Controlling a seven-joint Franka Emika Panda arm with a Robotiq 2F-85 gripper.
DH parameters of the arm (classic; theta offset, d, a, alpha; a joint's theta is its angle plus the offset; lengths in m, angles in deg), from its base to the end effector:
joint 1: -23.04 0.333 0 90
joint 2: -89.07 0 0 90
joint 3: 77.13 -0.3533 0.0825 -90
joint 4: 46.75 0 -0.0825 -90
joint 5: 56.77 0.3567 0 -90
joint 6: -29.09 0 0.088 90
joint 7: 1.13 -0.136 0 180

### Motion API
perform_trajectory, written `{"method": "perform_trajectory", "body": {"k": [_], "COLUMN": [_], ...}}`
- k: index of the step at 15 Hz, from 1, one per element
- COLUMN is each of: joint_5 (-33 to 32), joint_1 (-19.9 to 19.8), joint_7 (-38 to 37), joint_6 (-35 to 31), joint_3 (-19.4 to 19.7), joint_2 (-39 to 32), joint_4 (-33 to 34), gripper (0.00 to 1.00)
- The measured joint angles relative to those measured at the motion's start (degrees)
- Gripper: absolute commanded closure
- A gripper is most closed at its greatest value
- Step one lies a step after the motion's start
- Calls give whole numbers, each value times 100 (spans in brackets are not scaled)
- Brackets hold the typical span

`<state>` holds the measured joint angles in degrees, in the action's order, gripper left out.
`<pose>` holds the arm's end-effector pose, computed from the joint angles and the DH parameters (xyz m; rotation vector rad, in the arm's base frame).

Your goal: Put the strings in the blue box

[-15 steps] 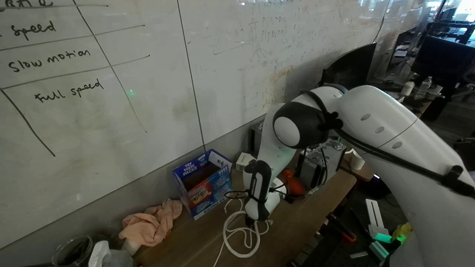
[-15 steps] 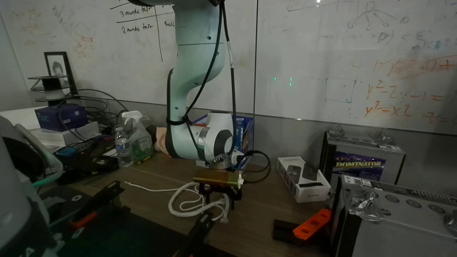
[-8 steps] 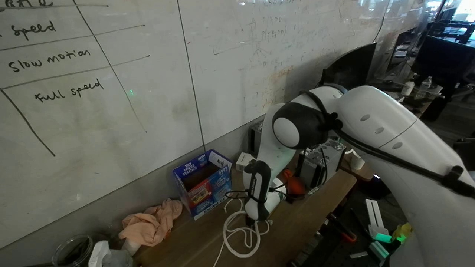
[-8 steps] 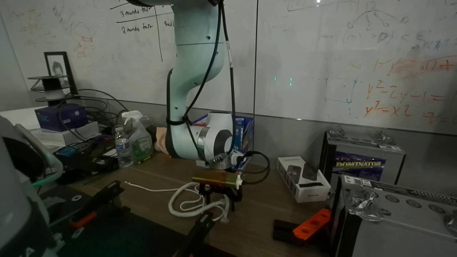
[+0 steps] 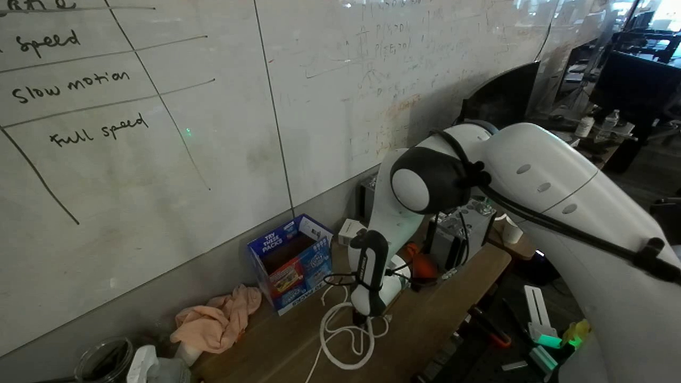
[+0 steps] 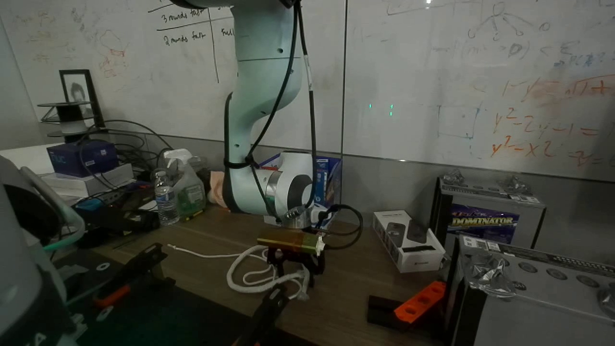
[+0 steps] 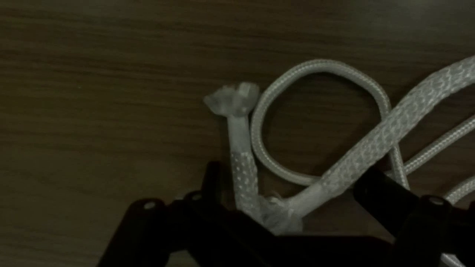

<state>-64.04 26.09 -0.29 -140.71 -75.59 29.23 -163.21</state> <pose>0.5235 0.0197 -0.0566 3.0842 0.2771 -0.1768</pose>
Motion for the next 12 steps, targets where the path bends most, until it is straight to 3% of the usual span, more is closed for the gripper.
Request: {"method": "perform_trajectory", "body": {"k": [7, 10, 12], "joint_5": [0, 0, 0], "joint_1": [0, 1, 7], "joint_7": [-11, -11, -12], "joint_6": [71, 92, 136], "joint_3": [93, 106, 106], "joint_2": [66, 66, 65], "joint_4": [0, 0, 3], "gripper": [94, 97, 93]}}
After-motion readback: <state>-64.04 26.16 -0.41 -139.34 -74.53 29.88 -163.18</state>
